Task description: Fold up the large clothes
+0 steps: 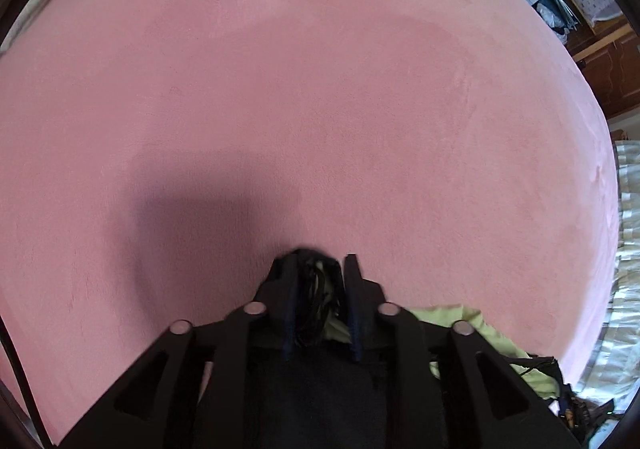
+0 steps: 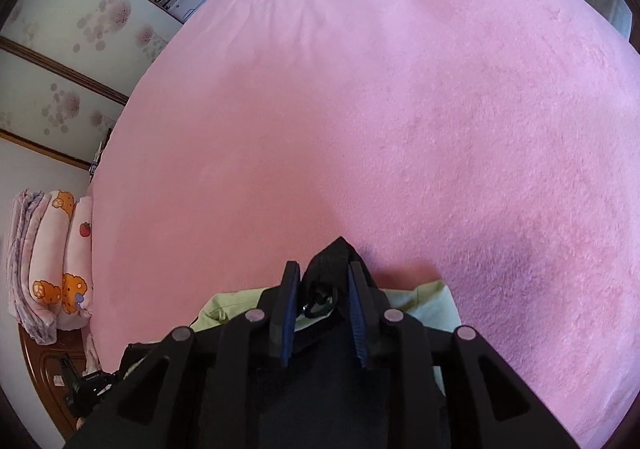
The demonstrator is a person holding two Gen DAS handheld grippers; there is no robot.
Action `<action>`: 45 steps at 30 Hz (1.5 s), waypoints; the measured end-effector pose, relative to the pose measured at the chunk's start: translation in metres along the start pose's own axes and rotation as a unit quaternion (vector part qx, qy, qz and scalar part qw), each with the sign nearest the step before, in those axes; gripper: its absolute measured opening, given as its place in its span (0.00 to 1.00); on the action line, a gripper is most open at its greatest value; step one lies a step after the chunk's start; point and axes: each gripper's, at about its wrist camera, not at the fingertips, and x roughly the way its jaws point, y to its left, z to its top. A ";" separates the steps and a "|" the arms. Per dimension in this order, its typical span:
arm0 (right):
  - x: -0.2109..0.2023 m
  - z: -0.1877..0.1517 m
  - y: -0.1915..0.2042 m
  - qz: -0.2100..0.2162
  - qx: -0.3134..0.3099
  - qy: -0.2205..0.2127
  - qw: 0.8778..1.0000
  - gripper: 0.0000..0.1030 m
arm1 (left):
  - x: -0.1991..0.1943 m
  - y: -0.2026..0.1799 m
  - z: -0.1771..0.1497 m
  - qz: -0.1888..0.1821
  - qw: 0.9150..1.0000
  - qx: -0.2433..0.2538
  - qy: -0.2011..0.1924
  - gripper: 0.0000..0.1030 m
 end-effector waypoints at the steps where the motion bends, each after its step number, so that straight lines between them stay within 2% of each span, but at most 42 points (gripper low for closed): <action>1: 0.001 0.001 0.002 -0.003 -0.008 -0.003 1.000 0.27 | -0.004 -0.004 0.007 0.004 1.000 0.010 -0.022 0.30; 3: 0.000 0.004 0.007 -0.005 -0.027 -0.016 1.000 0.31 | -0.015 -0.009 0.008 -0.003 0.998 0.031 -0.055 0.33; 4: -0.001 0.004 0.010 -0.006 -0.036 -0.025 0.999 0.32 | -0.020 -0.012 0.007 -0.009 0.997 0.040 -0.063 0.41; 5: -0.004 0.004 0.013 -0.007 -0.046 -0.036 0.998 0.33 | -0.024 -0.014 0.006 -0.013 0.996 0.047 -0.069 0.54; 6: -0.008 0.005 0.015 -0.006 -0.058 -0.049 0.997 0.34 | -0.029 -0.016 0.003 -0.020 0.995 0.057 -0.077 0.58; 8: -0.016 0.005 0.020 -0.009 -0.081 -0.068 0.994 0.38 | -0.036 -0.019 -0.001 -0.028 0.994 0.069 -0.086 0.60; 11: -0.023 0.006 0.021 -0.015 -0.097 -0.078 0.992 0.52 | -0.041 -0.011 -0.008 -0.036 0.993 0.075 -0.084 0.61; 14: -0.024 0.008 0.015 -0.016 -0.089 -0.069 0.993 0.54 | -0.039 0.003 -0.003 -0.038 0.995 0.062 -0.067 0.63; 18: -0.025 0.005 -0.003 -0.024 -0.062 -0.045 0.997 0.54 | -0.033 0.015 -0.019 -0.028 0.997 0.062 -0.034 0.64; 21: -0.024 -0.003 -0.014 -0.013 -0.049 -0.018 0.999 0.54 | -0.032 0.023 -0.036 -0.015 0.997 0.070 -0.010 0.65; 23: -0.023 -0.009 -0.020 -0.015 -0.055 -0.005 0.998 0.54 | -0.029 0.032 -0.047 -0.010 0.998 0.070 0.003 0.71; 28: -0.019 -0.031 -0.032 -0.026 -0.084 0.034 0.996 0.54 | -0.019 0.063 -0.078 -0.011 0.998 0.047 0.043 0.71; 32: -0.019 -0.048 -0.041 -0.013 -0.096 0.061 0.993 0.54 | -0.014 0.073 -0.095 -0.020 0.997 0.045 0.067 0.71; 35: -0.016 -0.060 -0.049 0.004 -0.094 0.089 0.992 0.53 | -0.005 0.073 -0.108 -0.005 0.994 0.062 0.093 0.71; 36: -0.016 -0.064 -0.051 0.007 -0.095 0.099 0.991 0.51 | -0.003 0.073 -0.111 -0.005 0.993 0.066 0.098 0.71; 37: -0.015 -0.067 -0.053 0.005 -0.097 0.103 0.990 0.45 | -0.001 0.074 -0.114 -0.009 0.993 0.066 0.102 0.71; 39: -0.013 -0.073 -0.055 -0.011 -0.114 0.107 0.988 0.37 | -0.001 0.076 -0.116 -0.016 0.992 0.061 0.106 0.71; 42: -0.014 -0.079 -0.057 -0.023 -0.133 0.105 0.985 0.11 | -0.005 0.079 -0.118 -0.021 0.993 0.055 0.104 0.71; 43: -0.016 -0.079 -0.058 -0.014 -0.132 0.110 0.985 0.07 | -0.007 0.082 -0.118 -0.020 0.993 0.054 0.105 0.71; 45: -0.017 -0.081 -0.061 -0.013 -0.135 0.115 0.984 0.04 | -0.011 0.081 -0.119 -0.017 0.993 0.059 0.100 0.61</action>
